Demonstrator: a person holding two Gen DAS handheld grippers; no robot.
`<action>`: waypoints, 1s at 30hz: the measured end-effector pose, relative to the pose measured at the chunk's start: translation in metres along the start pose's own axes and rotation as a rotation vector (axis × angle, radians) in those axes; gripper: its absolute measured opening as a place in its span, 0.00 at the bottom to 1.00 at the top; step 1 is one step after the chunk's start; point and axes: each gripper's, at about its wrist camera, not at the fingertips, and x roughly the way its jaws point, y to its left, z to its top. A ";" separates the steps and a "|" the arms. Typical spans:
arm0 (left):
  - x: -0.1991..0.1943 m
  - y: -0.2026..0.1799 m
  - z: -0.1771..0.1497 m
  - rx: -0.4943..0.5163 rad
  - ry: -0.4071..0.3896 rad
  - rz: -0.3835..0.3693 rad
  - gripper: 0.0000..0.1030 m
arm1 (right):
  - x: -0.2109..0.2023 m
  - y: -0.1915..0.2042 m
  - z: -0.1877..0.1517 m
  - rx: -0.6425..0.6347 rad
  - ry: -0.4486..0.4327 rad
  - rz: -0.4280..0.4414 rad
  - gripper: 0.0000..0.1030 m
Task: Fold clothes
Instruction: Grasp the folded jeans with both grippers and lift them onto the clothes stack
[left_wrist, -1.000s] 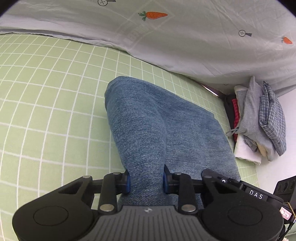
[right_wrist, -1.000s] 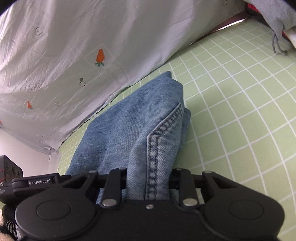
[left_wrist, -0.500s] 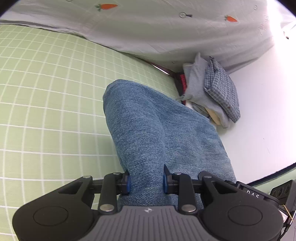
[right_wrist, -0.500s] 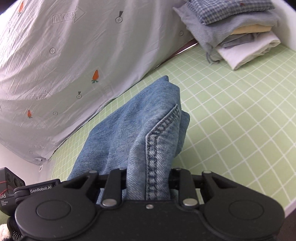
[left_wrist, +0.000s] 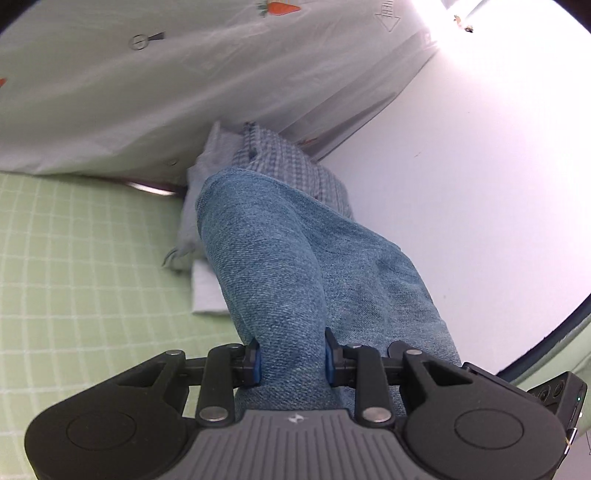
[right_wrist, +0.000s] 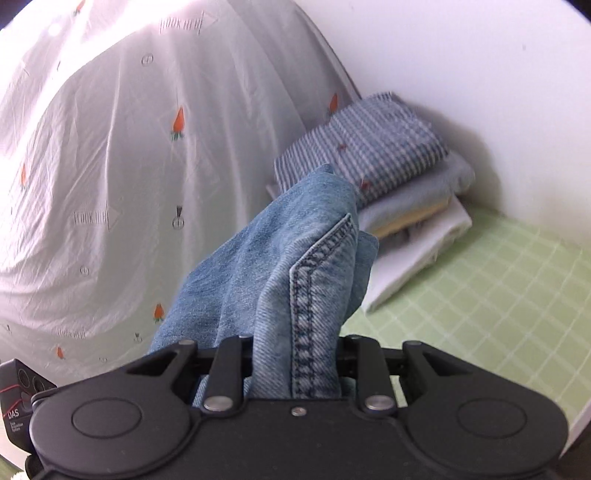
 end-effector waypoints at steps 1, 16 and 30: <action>0.018 -0.012 0.013 0.004 -0.027 -0.014 0.29 | 0.001 -0.008 0.023 -0.026 -0.031 0.010 0.24; 0.263 0.009 0.188 0.021 -0.046 0.260 0.52 | 0.208 -0.086 0.237 -0.097 -0.130 0.002 0.28; 0.292 0.044 0.171 0.093 -0.024 0.317 0.79 | 0.303 -0.113 0.201 -0.290 -0.095 -0.199 0.54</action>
